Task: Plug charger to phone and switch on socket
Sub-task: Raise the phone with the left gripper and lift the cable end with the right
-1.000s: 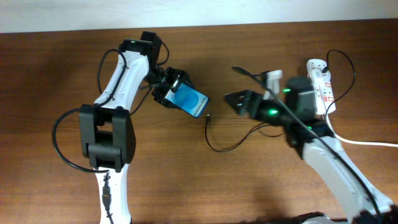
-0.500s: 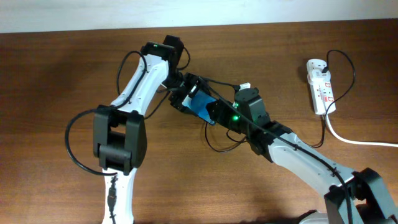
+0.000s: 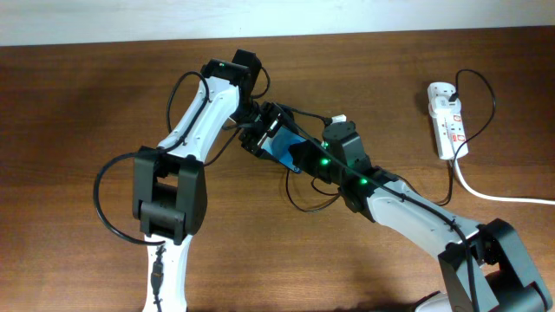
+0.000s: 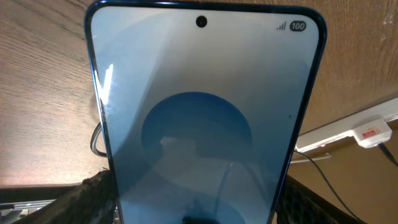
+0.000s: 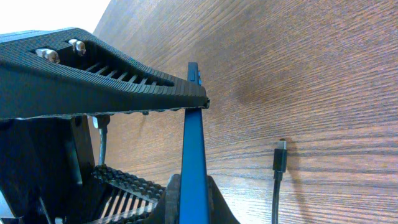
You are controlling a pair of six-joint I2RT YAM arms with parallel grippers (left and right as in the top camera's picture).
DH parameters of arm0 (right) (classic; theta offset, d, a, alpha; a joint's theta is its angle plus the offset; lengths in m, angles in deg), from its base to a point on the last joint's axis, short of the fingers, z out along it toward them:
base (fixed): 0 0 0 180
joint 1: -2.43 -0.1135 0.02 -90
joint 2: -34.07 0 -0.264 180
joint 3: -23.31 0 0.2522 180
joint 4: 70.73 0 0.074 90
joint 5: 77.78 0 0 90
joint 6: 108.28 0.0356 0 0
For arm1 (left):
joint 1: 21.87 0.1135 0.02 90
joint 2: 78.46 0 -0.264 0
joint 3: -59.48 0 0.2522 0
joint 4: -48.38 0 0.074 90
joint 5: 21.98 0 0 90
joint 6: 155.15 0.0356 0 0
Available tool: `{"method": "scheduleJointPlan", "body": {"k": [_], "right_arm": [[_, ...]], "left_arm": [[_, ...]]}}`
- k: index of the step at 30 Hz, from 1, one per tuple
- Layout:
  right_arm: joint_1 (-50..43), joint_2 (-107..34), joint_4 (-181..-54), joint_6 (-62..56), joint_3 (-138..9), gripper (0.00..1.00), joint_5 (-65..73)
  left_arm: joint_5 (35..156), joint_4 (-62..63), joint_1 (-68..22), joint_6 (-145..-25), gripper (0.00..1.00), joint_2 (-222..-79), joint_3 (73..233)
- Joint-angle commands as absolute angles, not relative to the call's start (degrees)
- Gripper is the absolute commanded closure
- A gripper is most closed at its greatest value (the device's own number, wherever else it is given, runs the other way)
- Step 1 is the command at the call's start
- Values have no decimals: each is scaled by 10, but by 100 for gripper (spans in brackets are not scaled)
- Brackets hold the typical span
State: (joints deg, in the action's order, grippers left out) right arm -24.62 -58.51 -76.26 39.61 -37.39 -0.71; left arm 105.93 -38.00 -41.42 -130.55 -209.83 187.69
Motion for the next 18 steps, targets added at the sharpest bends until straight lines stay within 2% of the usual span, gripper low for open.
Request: {"method": "scheduleJointPlan", "body": {"k": [1,3,4,9,12,15,17,18], "right_arm": [[-248,-589,-766,368,-375,96,-6],[-238,-586,-765,362,-375,96,-24],[-226,-582,-766,349,-375,96,-41],[-199,-543,-793,315,-375,96,-69],[-194,-540,-794,315,-375,96,-71],[-168,-540,-795,315,-375,96,-92],[-134,-532,-792,315,-375,96,-102],[-112,-520,-782,315,-375,96,-116]], "left_arm": [[1077,-385,-416,-1311,62,-2096,1891],[1079,-385,-416,-1311,36,-2096,1891],[1091,-383,-415,-1310,28,-2096,1891],[1181,-308,-380,-1220,19,-2096,1891],[1215,-287,-361,-1203,18,-2096,1891],[1223,-281,-354,-1194,9,-2096,1891],[1238,-268,-354,-1136,0,-2096,1891],[1309,-229,-353,-1048,1,-2096,1891]]}}
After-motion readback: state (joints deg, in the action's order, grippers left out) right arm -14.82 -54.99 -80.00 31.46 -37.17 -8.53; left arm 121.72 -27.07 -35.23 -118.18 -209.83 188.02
